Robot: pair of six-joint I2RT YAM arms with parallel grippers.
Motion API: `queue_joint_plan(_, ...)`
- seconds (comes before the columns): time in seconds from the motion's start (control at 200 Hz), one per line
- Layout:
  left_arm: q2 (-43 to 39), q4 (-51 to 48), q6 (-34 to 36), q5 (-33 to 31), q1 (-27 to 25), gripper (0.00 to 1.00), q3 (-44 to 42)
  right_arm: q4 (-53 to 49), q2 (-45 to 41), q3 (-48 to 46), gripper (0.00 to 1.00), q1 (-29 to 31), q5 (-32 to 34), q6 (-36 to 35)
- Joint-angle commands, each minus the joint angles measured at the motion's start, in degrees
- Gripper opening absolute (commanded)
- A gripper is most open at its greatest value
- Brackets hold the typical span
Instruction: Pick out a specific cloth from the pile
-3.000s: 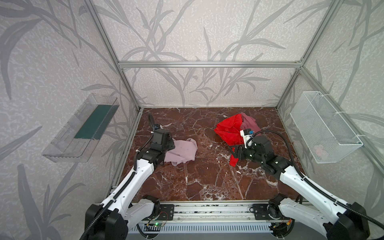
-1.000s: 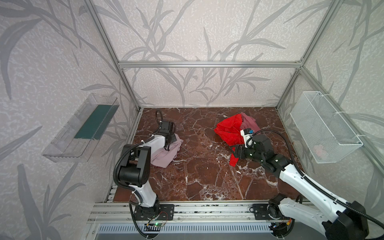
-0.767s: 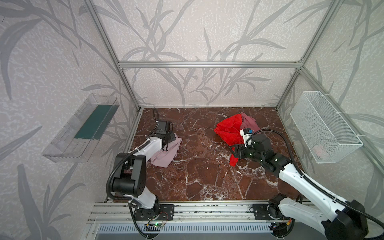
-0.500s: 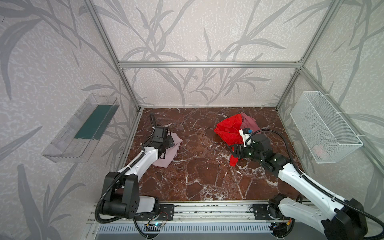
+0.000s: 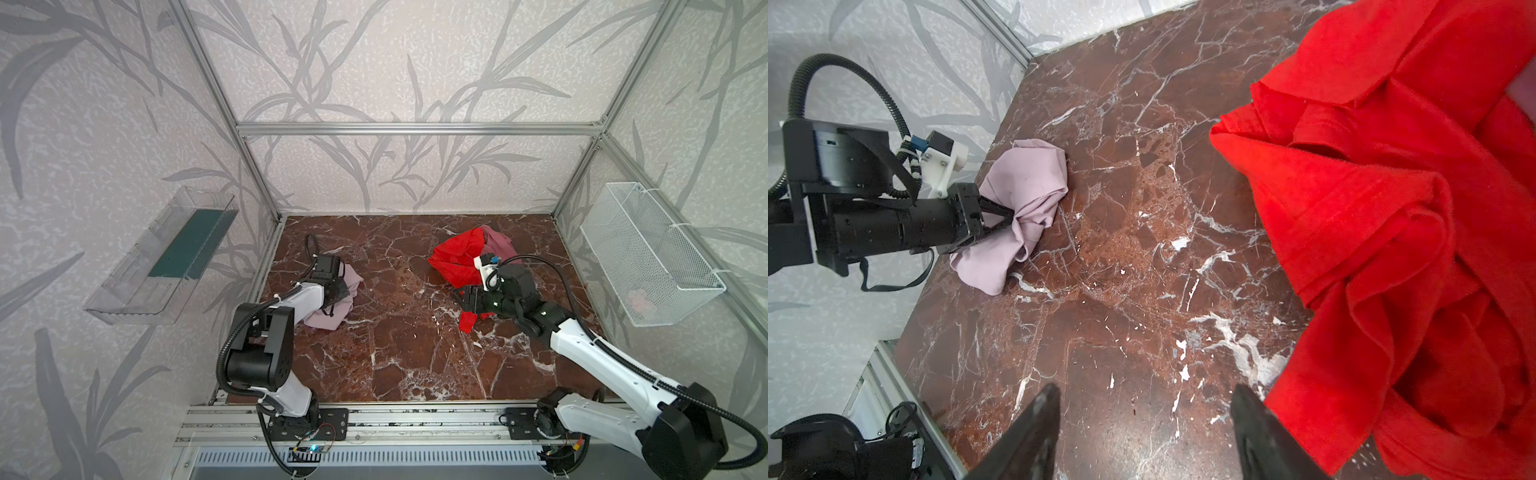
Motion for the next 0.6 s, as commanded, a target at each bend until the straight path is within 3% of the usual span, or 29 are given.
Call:
queue_joint_plan(0.0, 3.4, 1.4, 0.1, -1.5, 3.6, 0.0, 4.8, -0.7, 1.3, 2.7, 0.65, -0.2, 0.2, -1.0)
queue_joint_plan(0.16, 9.3, 1.9, 0.9, 3.8, 7.1, 0.0, 11.7, -1.7, 3.0, 4.5, 0.65, -0.3, 0.8, -1.8)
queue_joint_plan(0.32, 10.9, 0.0, 1.8, 2.7, 7.5, 0.0, 16.2, -2.6, 3.6, 5.5, 0.65, -0.3, 1.0, -2.0)
queue_joint_plan(0.485, 6.2, 0.5, 1.4, 5.2, 7.0, 0.0, 14.3, -3.2, 3.5, 6.3, 0.64, -0.3, 0.8, -1.8)
queue_joint_plan(0.6, -0.1, 3.3, 1.2, 4.5, 2.0, 0.0, 9.9, -3.4, 1.6, 5.8, 0.64, -0.3, 2.0, -2.4)
